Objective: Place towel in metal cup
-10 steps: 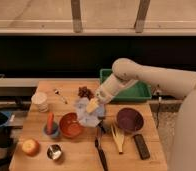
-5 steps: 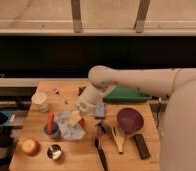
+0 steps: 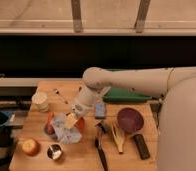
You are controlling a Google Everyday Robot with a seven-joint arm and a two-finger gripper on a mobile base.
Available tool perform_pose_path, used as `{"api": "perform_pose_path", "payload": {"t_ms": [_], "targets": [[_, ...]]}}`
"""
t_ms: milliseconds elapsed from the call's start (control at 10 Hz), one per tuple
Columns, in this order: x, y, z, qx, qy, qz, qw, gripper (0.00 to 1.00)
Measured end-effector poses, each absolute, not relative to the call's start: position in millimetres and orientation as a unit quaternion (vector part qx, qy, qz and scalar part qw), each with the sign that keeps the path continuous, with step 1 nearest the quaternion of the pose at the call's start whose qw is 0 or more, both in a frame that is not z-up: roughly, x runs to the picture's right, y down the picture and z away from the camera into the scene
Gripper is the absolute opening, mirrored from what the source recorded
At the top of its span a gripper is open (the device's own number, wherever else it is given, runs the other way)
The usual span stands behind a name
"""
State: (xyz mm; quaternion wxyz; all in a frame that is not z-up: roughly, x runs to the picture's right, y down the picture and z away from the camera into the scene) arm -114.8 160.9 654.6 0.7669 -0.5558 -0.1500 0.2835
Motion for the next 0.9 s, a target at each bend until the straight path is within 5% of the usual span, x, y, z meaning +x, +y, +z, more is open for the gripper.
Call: {"api": "perform_pose_path", "payload": {"t_ms": [900], "targets": [[-172,211,656,-0.603,-0.141,0.213,0.756,0.0]]}}
